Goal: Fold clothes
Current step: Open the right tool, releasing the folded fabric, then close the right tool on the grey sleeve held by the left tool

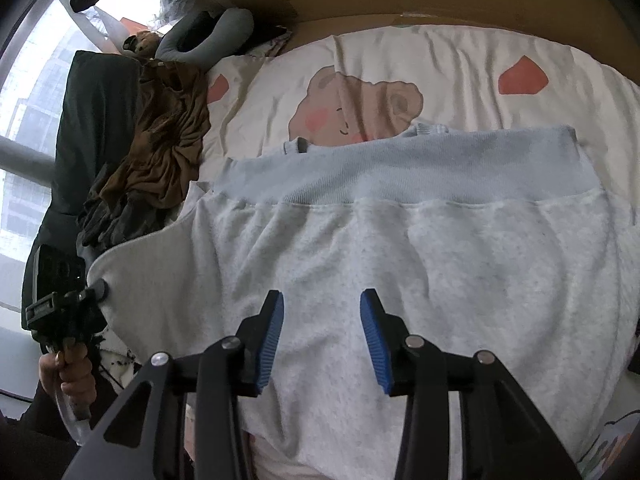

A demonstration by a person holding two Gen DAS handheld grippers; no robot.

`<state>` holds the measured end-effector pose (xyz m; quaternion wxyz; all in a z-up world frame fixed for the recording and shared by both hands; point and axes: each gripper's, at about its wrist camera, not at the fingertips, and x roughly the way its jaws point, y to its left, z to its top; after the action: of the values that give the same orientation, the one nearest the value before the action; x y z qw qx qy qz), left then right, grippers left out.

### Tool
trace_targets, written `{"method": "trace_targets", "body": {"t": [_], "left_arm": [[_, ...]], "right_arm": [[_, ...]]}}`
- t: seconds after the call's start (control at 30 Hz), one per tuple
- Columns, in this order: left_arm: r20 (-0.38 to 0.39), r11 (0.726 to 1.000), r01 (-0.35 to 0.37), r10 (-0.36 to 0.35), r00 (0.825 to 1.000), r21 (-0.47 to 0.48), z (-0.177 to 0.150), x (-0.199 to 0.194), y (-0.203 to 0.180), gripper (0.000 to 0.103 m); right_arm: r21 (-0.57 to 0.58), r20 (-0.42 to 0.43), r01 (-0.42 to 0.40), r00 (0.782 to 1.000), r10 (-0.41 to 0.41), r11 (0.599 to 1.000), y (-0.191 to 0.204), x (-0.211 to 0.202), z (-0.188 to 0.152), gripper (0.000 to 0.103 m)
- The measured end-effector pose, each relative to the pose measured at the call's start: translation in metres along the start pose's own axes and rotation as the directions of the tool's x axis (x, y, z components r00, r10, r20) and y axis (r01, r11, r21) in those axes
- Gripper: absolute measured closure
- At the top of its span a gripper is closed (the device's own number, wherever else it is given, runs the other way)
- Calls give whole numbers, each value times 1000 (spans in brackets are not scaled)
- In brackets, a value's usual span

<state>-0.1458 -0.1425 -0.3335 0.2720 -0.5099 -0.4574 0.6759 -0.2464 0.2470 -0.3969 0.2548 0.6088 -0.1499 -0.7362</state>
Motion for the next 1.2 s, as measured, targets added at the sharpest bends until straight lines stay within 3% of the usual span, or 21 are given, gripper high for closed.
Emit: {"method": "trace_targets", "body": {"t": [0.37,0.5,0.8,1.13,1.17,1.2], "left_arm": [[-14,998,58,-57,998,40,21,28,-20,98],[-4,997,74,-74,997,25,23,36,-20,98],[-1,997,73,-73,997,8,27,50,-21,98],[3,997,79,-79,997,-7,26,51,-20,98],[4,997,79,-79,997,-7,26,50,-20,98],[5,997,79,-79,997,-7,26,50,-20,98]], "right_arm": [[-112,-17,-81,997,80,990,40,-8,-7,64],[-179,-27,-119,993,116,977,64,-9,-11,54],[-303,-57,-155,988,145,940,108,5,-20,45],[-337,-53,-118,993,106,934,125,43,-16,45],[-335,-56,-117,993,104,935,126,48,-16,47],[-324,-58,-121,992,108,938,126,51,-15,57]]}}
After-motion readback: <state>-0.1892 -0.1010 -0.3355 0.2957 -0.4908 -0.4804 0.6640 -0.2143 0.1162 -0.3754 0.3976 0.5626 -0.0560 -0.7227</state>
